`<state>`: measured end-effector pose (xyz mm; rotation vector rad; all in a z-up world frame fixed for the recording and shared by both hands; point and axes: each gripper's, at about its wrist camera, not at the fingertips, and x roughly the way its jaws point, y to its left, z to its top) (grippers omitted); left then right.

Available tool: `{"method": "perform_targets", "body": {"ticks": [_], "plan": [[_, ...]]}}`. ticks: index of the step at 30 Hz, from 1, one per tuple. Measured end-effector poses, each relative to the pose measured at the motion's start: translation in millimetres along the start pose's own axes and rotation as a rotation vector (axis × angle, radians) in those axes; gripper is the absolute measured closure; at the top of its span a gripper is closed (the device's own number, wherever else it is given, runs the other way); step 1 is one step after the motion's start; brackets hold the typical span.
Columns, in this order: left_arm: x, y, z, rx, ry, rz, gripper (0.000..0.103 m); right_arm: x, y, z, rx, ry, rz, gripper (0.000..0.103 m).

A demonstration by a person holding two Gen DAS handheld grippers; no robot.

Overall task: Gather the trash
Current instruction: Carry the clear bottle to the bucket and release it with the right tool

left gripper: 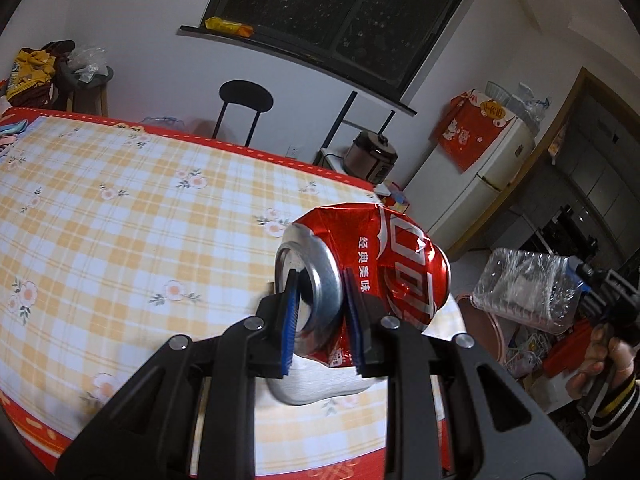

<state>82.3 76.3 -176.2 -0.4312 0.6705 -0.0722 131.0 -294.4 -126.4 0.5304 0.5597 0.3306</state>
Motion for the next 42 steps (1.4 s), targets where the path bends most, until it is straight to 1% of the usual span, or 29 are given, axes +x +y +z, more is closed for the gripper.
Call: {"method": "perform_targets", "body": {"ticks": [3, 9, 14, 17, 21, 29, 30, 31, 32, 33, 35, 36, 37, 39, 42], "plan": [[5.4, -20.6, 0.4, 0.005, -0.006, 0.002, 0.079, -12.5, -35.1, 13.5, 0.018, -0.020, -0.053, 0.087], [15.0, -60.0, 0.3, -0.014, -0.020, 0.005, 0.079, -32.0, -108.3, 34.6, 0.059, -0.033, -0.145, 0.087], [19.1, -92.4, -0.6, 0.003, -0.028, 0.027, 0.079, -32.6, -163.1, 40.1, 0.102, -0.014, -0.200, 0.087], [19.4, -109.6, -2.5, 0.010, -0.034, 0.054, 0.079, -22.7, -193.6, 38.9, 0.129, 0.022, -0.217, 0.087], [16.0, -124.2, -4.4, 0.008, -0.045, 0.088, 0.079, -3.3, -224.6, 35.2, 0.184, 0.076, -0.213, 0.087], [3.2, -135.5, -7.9, -0.006, -0.064, 0.157, 0.078, 43.6, -248.9, 37.8, 0.187, 0.147, -0.195, 0.086], [1.6, -135.9, -8.2, -0.008, -0.066, 0.162, 0.078, 52.4, -254.3, 36.6, 0.190, 0.173, -0.205, 0.075], [0.0, -136.2, -8.6, -0.010, -0.066, 0.166, 0.078, 56.6, -256.6, 36.8, 0.194, 0.190, -0.219, 0.045], [-1.5, -136.6, -8.9, -0.011, -0.067, 0.167, 0.078, 61.8, -260.8, 34.8, 0.204, 0.211, -0.254, 0.033], [-2.0, -137.2, -8.6, -0.010, -0.067, 0.168, 0.078, 63.9, -262.9, 33.7, 0.205, 0.221, -0.265, 0.028], [-3.2, -139.9, -7.4, -0.004, -0.068, 0.164, 0.078, 62.0, -263.2, 32.8, 0.187, 0.230, -0.312, 0.024], [-3.1, -141.6, -6.8, -0.002, -0.067, 0.161, 0.078, 57.9, -261.3, 32.9, 0.174, 0.218, -0.333, 0.017], [-2.5, -142.6, -6.3, 0.001, -0.065, 0.157, 0.078, 54.3, -259.2, 33.9, 0.164, 0.207, -0.342, 0.012], [0.6, -145.1, -4.2, 0.012, -0.059, 0.144, 0.078, 43.7, -253.7, 36.5, 0.136, 0.185, -0.375, 0.006], [7.8, -152.7, 0.2, 0.036, -0.049, 0.115, 0.078, 24.7, -242.3, 43.5, 0.082, 0.143, -0.409, 0.005]]}}
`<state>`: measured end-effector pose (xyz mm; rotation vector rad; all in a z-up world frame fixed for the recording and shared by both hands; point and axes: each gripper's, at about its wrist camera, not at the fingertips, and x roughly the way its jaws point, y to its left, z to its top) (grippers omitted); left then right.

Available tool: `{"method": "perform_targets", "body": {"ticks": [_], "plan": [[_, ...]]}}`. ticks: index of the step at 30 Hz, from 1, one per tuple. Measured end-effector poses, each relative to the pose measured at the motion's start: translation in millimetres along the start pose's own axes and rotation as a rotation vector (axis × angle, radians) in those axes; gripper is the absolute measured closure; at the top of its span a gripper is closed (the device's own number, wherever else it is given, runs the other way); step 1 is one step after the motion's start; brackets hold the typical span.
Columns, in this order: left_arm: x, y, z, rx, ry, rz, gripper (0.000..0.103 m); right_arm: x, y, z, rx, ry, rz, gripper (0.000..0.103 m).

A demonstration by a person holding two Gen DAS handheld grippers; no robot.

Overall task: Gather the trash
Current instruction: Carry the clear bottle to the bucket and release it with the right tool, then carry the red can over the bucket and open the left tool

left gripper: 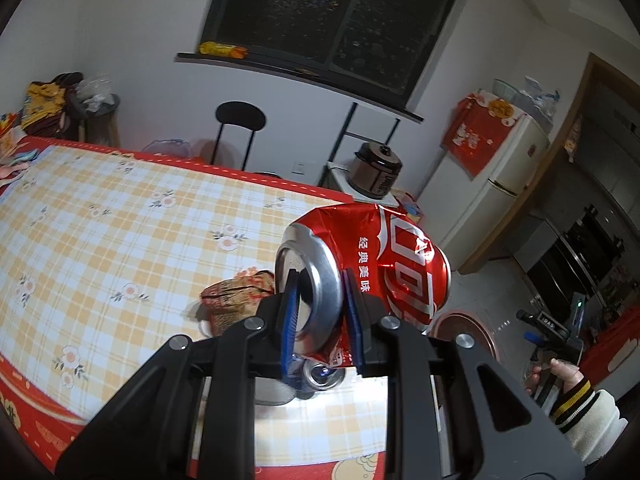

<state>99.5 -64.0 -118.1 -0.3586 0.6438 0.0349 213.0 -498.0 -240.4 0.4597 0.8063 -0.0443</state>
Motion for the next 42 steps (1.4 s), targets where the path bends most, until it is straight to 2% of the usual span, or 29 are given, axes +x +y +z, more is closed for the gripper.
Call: {"method": "perform_targets", "body": {"ticks": [7, 15, 26, 32, 42], "plan": [[22.1, -33.4, 11.1, 0.071, 0.023, -0.095, 0.078, -70.8, 5.2, 12.9, -0.080, -0.178, -0.101, 0.005], [56.3, -93.7, 11.0, 0.170, 0.071, -0.227, 0.078, -133.2, -8.3, 18.8, -0.107, -0.280, -0.164, 0.005], [118.2, -198.8, -17.8, 0.282, 0.174, -0.383, 0.078, -181.9, -49.1, 14.6, -0.140, -0.303, -0.272, 0.005], [152.7, -247.2, -38.9, 0.322, 0.227, -0.419, 0.078, -190.5, -73.6, 14.0, -0.158, -0.288, -0.300, 0.005], [223.4, -322.1, -75.9, 0.403, 0.334, -0.444, 0.078, -194.9, -120.6, 11.8, -0.098, -0.267, -0.318, 0.005]]}}
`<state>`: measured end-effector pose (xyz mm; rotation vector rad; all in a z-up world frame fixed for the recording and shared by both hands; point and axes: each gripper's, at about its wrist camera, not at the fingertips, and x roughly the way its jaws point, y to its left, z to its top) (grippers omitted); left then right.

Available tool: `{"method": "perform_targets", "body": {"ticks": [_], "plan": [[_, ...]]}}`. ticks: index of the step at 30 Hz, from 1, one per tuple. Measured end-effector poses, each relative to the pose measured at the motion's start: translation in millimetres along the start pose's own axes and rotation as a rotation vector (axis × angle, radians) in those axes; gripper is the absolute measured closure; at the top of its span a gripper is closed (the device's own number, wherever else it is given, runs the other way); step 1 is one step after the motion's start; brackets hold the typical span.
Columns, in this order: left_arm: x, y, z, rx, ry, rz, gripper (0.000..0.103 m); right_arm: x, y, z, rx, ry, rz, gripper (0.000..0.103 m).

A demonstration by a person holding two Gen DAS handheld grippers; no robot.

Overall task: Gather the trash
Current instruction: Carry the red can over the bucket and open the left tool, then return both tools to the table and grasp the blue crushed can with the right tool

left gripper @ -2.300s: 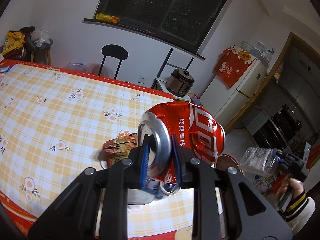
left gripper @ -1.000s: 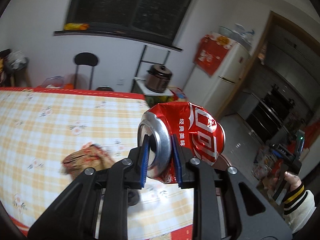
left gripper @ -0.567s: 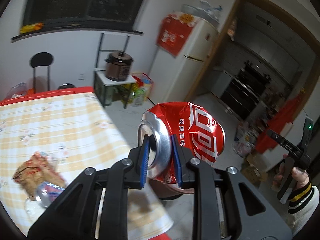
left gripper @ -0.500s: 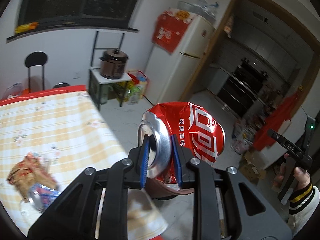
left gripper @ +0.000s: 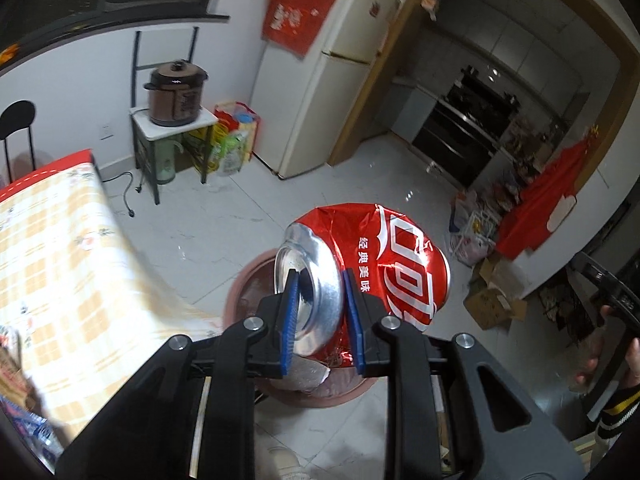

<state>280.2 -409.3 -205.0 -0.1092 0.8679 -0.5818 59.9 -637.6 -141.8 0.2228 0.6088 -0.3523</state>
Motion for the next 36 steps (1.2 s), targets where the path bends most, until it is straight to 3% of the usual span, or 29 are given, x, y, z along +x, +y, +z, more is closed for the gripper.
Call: {"method": "perform_targets", "body": {"ticks": [2, 3, 4, 8, 10, 16, 24, 32, 36], "plan": [[15.2, -5.7, 4.3, 0.018, 0.017, -0.014, 0.064, 1.3, -8.2, -2.9, 0.016, 0.006, -0.010, 0.005], [23.1, -8.4, 6.8, 0.024, 0.019, -0.031, 0.040, 2.0, -10.8, -4.2, 0.023, 0.008, -0.013, 0.005], [26.7, -9.9, 8.7, 0.026, 0.006, -0.043, 0.031, 2.8, -12.7, -5.1, 0.028, 0.010, -0.013, 0.005], [24.4, -16.0, 20.1, 0.044, -0.032, -0.033, 0.029, 3.7, -8.9, -7.2, 0.030, 0.011, -0.005, 0.005], [7.0, -11.8, 22.2, 0.042, -0.073, -0.034, 0.020, 3.1, -4.1, -6.8, 0.027, 0.010, 0.006, 0.005], [-58.5, 15.8, 14.0, 0.045, -0.158, 0.044, 0.019, 4.6, 29.1, -2.5, -0.001, 0.005, 0.066, 0.005], [-176.1, 102.3, -17.3, -0.074, -0.271, 0.216, 0.019, 0.0, 113.3, 0.9, -0.074, -0.003, 0.191, 0.005], [-306.3, 197.9, -87.3, -0.253, -0.357, 0.422, 0.019, -14.0, 225.6, -13.7, -0.163, 0.020, 0.338, 0.005], [-350.4, 232.0, -125.8, -0.324, -0.364, 0.487, 0.019, -21.2, 283.0, -28.9, -0.211, 0.056, 0.407, 0.005]]}}
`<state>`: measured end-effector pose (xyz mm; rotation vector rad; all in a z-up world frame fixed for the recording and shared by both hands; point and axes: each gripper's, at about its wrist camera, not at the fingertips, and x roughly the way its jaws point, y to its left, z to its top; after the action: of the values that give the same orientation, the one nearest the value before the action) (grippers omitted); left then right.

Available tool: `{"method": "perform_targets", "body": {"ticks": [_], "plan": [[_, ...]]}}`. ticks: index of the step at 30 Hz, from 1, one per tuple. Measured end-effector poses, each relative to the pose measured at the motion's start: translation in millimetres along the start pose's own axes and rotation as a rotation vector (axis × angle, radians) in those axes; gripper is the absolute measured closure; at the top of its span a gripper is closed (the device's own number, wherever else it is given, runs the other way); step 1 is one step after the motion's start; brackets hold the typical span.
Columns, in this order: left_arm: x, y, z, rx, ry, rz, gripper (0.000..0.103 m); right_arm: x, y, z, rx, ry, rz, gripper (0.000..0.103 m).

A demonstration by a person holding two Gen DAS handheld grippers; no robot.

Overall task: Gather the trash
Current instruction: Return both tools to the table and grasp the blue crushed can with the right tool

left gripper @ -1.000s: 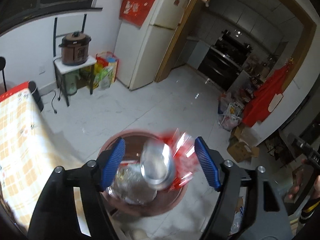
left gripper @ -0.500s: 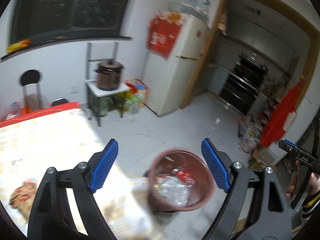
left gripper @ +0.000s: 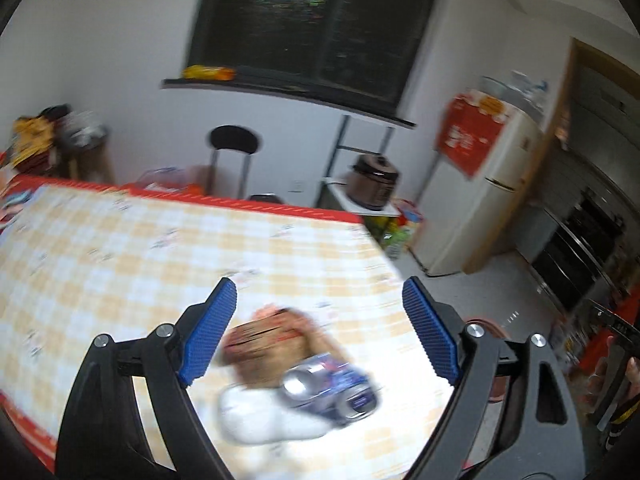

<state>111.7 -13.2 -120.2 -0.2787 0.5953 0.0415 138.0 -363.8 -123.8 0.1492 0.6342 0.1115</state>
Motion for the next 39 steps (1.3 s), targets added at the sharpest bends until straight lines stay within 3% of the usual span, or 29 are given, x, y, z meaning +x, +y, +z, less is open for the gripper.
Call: {"method": "perform_targets", "body": {"ticks": [4, 9, 19, 27, 31, 39], "plan": [[-20.2, 45.9, -15.8, -0.033, 0.009, 0.052, 0.019, 15.6, 50.6, -5.5, -0.045, 0.040, 0.061, 0.005], [-32.4, 91.2, -35.5, -0.099, 0.024, 0.059, 0.019, 37.9, 111.6, -16.1, -0.107, 0.099, 0.107, 0.005], [-17.5, 142.8, -63.0, -0.087, 0.101, 0.053, 0.019, 88.5, 194.2, -70.7, -0.192, 0.212, 0.130, 0.005], [3.8, 172.4, -81.2, -0.055, 0.177, 0.017, 0.019, 140.7, 219.9, -118.5, -0.153, 0.312, 0.110, 0.005], [10.2, 184.7, -86.6, -0.074, 0.201, -0.002, 0.019, 163.3, 225.0, -134.7, -0.144, 0.381, 0.095, 0.018], [23.6, 198.4, -91.0, -0.092, 0.234, -0.017, 0.019, 190.7, 229.8, -146.1, -0.109, 0.441, 0.091, 0.028]]}}
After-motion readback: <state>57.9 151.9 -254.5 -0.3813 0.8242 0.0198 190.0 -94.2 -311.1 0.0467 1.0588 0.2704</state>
